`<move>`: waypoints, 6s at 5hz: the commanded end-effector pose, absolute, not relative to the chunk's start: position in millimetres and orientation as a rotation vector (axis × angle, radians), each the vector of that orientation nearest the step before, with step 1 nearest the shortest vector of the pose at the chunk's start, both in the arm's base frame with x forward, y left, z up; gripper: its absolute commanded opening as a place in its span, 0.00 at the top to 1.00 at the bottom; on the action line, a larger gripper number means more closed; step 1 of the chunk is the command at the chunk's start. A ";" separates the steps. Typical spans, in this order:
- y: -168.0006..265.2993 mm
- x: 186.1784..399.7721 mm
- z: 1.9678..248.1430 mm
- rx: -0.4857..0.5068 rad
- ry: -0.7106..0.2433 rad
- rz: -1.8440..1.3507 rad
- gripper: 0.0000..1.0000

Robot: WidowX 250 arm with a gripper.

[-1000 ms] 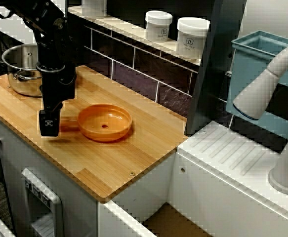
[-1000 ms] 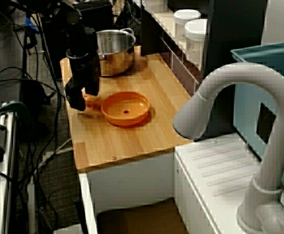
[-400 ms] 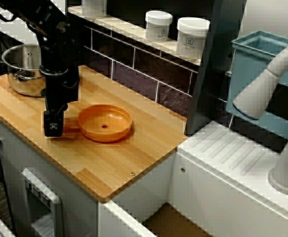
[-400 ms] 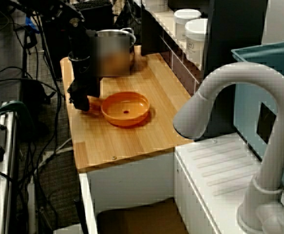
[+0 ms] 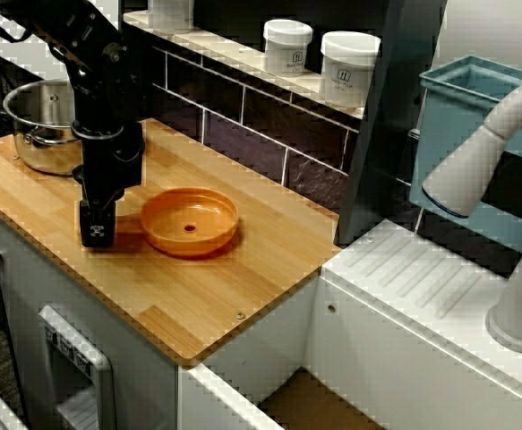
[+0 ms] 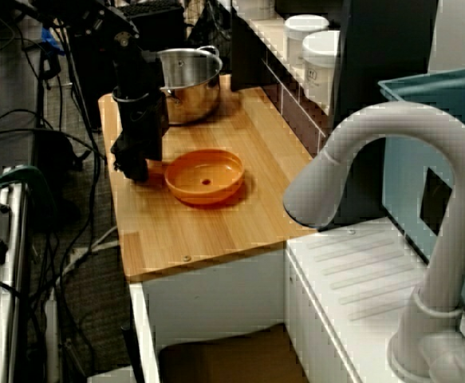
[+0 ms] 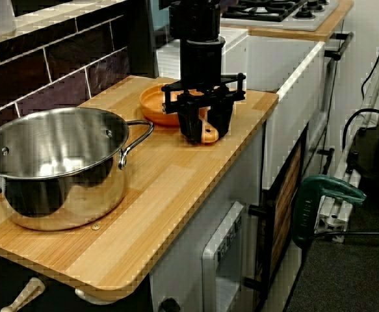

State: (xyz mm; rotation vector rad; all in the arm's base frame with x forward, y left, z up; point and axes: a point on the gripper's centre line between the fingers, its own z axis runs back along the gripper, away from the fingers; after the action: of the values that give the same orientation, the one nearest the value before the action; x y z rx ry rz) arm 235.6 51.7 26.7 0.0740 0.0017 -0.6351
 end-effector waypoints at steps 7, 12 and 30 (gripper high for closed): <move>119.3 235.8 108.5 -0.110 -0.036 -0.686 1.00; 169.7 213.8 136.5 -0.347 0.092 -0.725 1.00; 182.5 215.6 149.8 0.051 0.280 -0.629 1.00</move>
State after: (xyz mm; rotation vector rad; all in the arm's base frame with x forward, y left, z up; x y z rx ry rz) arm 213.8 179.5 134.3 -0.0032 0.3216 -0.6296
